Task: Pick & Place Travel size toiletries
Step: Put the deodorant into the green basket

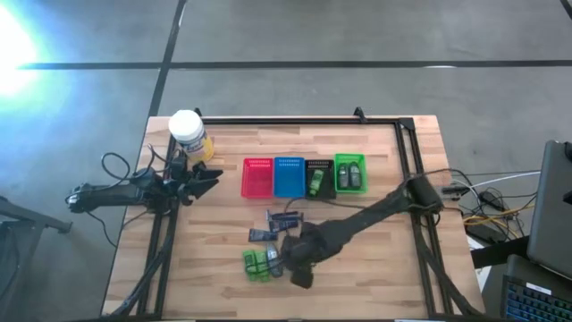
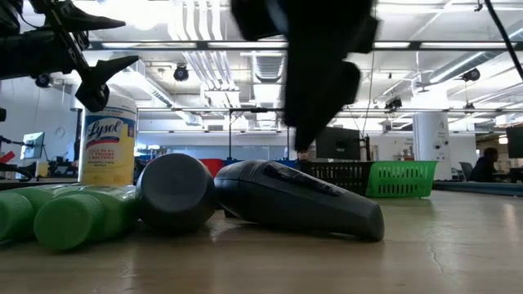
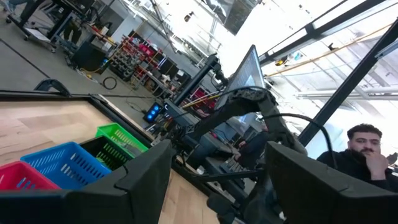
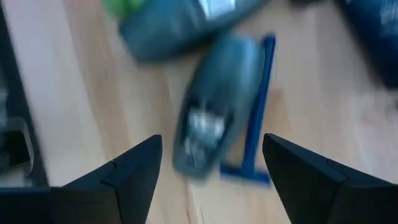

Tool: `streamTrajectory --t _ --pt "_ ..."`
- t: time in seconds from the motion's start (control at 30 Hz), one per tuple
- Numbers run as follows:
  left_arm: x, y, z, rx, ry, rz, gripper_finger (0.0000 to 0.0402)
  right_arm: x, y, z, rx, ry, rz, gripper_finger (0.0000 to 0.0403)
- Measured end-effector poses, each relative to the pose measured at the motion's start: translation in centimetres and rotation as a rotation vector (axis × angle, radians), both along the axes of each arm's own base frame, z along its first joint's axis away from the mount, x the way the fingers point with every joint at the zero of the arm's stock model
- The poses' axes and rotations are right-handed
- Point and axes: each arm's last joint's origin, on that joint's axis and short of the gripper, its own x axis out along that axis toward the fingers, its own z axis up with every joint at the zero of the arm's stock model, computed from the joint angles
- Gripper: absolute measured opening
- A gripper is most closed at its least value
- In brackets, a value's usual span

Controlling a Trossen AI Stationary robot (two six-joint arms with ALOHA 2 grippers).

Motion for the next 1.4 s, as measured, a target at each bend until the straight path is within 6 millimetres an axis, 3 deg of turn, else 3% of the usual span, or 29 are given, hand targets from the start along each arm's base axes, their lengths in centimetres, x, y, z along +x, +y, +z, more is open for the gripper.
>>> streamTrajectory --t 0.23,0.4,0.6,1.23,1.4 --pt "0.0 0.0 0.0 0.000 0.000 0.000 0.0264 1.8 0.7 -1.1 -0.128 0.090 -0.155 0.0316" --pt "0.0 0.0 0.0 0.000 0.000 0.000 0.0264 3.0 1.7 -1.4 -0.116 0.084 -0.130 0.0334" --pt "0.0 0.0 0.0 0.000 -0.001 -0.001 0.0264 3.5 2.3 -3.4 -0.144 0.143 -0.116 0.0340" --pt "0.0 0.0 0.0 0.000 0.001 0.000 0.0264 3.5 3.8 -3.7 -0.108 0.095 -0.070 0.0267" --pt "0.0 0.0 0.0 0.000 0.002 0.000 0.0264 3.3 3.7 -5.0 -0.122 0.104 -0.051 0.0253"
